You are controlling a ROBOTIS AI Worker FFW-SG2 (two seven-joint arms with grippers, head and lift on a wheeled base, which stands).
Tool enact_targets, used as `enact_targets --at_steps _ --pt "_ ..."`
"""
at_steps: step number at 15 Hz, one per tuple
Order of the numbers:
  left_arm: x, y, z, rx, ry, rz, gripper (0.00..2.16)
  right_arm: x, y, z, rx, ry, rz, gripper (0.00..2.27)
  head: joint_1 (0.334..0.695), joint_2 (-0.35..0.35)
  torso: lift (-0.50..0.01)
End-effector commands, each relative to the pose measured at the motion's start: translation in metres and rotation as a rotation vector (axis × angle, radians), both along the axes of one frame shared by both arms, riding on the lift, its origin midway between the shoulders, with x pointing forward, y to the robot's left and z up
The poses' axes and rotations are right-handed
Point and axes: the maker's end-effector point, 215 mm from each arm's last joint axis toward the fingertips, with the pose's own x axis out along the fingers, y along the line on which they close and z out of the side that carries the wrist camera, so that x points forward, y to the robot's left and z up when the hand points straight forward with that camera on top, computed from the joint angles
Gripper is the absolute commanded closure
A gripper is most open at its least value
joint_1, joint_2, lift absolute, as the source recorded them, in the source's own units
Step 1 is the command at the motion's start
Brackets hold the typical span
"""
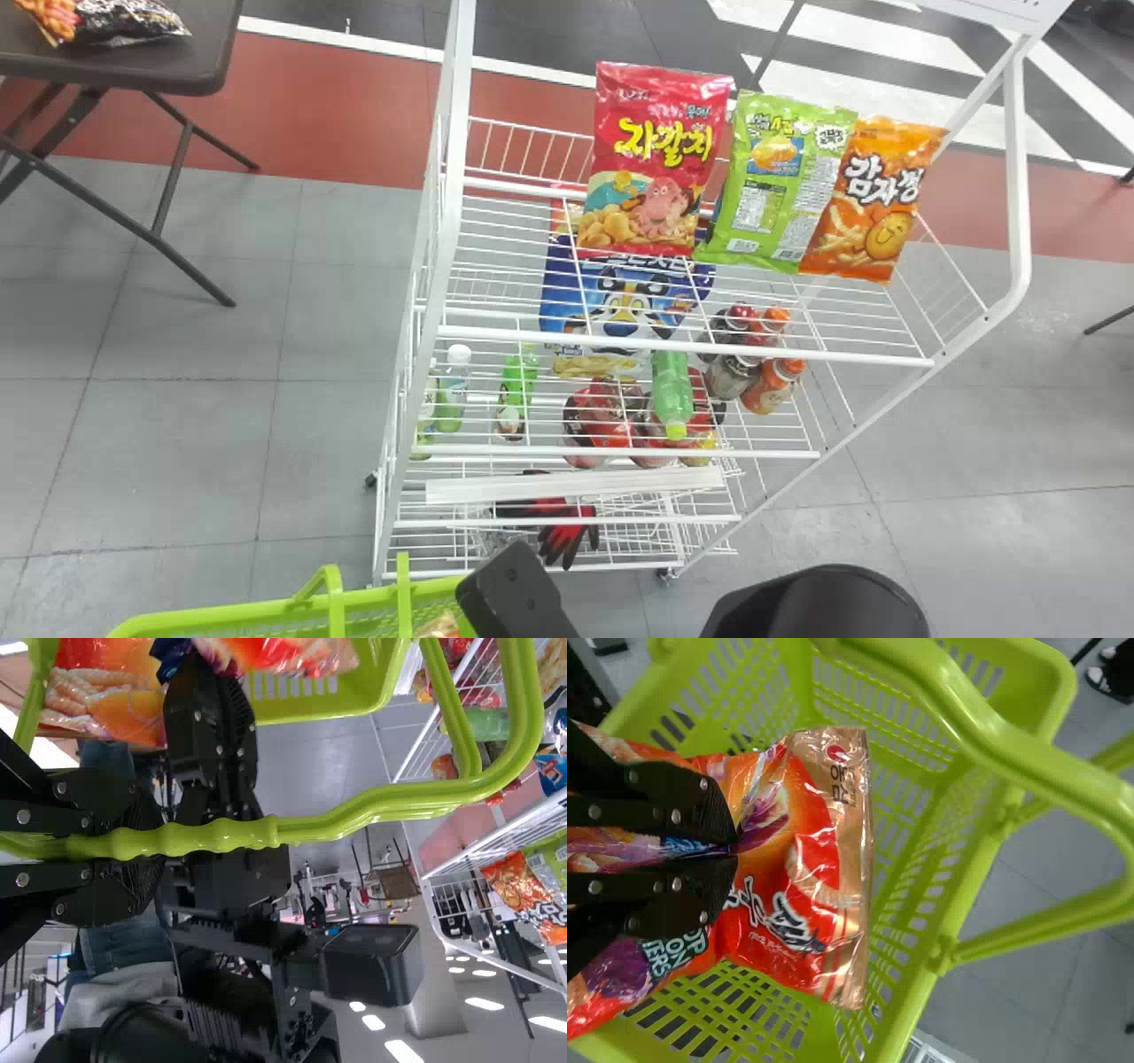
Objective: Hold basket handle with left hand then pick Saewookkang with right hand and place into basket
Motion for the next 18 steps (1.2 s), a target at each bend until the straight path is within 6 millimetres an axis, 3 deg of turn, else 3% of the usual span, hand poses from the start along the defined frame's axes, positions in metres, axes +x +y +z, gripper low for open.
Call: enact_targets --at_steps 1,3,5,7,10,12,16,18 --pt "-0.001 0.0 0.0 -0.001 0.002 0.0 1.82 0.036 -0.005 0.019 0.086 -0.072 -0.073 0.0 0.695 -0.35 -0.019" --pt "-0.001 -0.001 0.0 0.001 -0.001 -0.004 1.82 0.059 -0.009 0.032 0.157 -0.097 -0.128 0.06 0.695 -0.35 -0.019" --pt "0.0 -0.002 -0.001 0.006 -0.002 -0.005 1.82 0.093 -0.03 0.051 0.188 -0.19 -0.219 0.07 0.695 -0.35 -0.019" --pt "-0.001 -0.002 -0.002 0.007 0.001 -0.006 1.82 0.151 -0.063 0.091 0.236 -0.388 -0.35 0.1 0.695 -0.35 -0.019" --pt "0.0 -0.005 -0.004 -0.001 0.001 -0.005 1.82 0.21 -0.118 0.143 0.19 -0.691 -0.504 0.1 0.695 -0.35 -0.019" --pt "-0.001 -0.006 -0.005 -0.007 0.008 -0.007 1.82 0.223 -0.137 0.164 0.147 -0.834 -0.579 0.11 0.695 -0.35 -0.019" --pt "-0.008 -0.013 -0.007 -0.02 0.025 -0.029 1.82 0.223 -0.142 0.196 0.182 -1.082 -0.65 0.11 0.695 -0.35 -0.019" --pt "-0.01 -0.013 -0.005 -0.044 0.034 -0.037 1.82 0.216 -0.157 0.194 0.176 -1.122 -0.701 0.11 0.695 -0.35 -0.019"
